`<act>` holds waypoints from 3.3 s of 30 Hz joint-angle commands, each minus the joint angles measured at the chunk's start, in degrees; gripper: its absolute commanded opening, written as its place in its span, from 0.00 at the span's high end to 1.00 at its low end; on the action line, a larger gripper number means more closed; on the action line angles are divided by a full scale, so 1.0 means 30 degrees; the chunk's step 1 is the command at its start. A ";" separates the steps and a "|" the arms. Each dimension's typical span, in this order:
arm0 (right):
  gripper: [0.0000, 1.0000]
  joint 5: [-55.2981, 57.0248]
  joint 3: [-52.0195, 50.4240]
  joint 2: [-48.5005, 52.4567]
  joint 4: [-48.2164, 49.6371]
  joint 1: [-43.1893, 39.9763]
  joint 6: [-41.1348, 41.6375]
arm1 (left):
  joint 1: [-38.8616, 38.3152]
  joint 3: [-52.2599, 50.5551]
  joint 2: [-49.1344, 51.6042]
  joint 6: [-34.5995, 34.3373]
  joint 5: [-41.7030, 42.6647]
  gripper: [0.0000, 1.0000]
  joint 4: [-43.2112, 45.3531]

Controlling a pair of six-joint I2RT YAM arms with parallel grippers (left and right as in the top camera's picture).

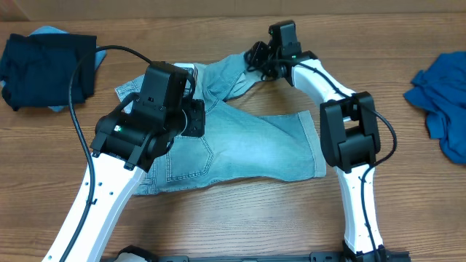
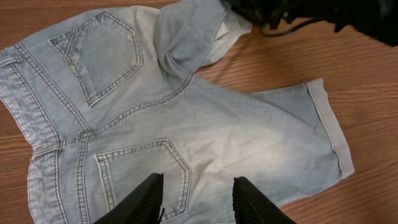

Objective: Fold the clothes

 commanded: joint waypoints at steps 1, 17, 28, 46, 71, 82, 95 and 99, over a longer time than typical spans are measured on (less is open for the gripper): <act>0.82 -0.0168 0.0240 0.0488 0.0335 0.0175 0.0248 | 0.0066 0.0255 0.0029 0.0357 -0.0262 0.60 -0.0117; 0.96 0.0831 0.2601 -0.2922 0.0087 -0.1967 -0.7351 | 0.0066 0.0255 0.0029 0.0364 -0.0270 0.59 -0.0306; 0.96 -0.3672 0.3781 -0.2929 0.2025 -0.4823 -0.7825 | 0.0066 0.0255 0.0029 0.0364 -0.0262 0.59 -0.0364; 0.96 -0.4568 0.3781 -0.4233 0.0648 -0.5748 -1.2313 | 0.0066 0.0255 0.0029 0.0364 -0.0211 0.57 -0.0379; 0.21 0.3016 0.3745 -0.5085 -1.4214 -0.8524 -1.0593 | 0.0087 0.0189 0.0277 0.1719 -0.0590 0.41 -0.0925; 0.24 -0.2047 0.3738 -0.5996 -2.0232 -0.7235 -1.0426 | 0.0102 -0.1005 0.4830 0.2215 -0.0838 0.36 -0.0743; 0.24 -0.3381 0.3745 -0.8626 -2.1726 -0.5595 -1.3347 | 0.2149 -0.1013 0.9384 0.1923 -0.0146 0.18 0.1610; 0.23 -0.3395 0.3745 -1.0615 -2.1128 -0.5821 -1.3333 | 0.4641 -0.1027 0.9522 0.2769 0.4430 0.18 0.2667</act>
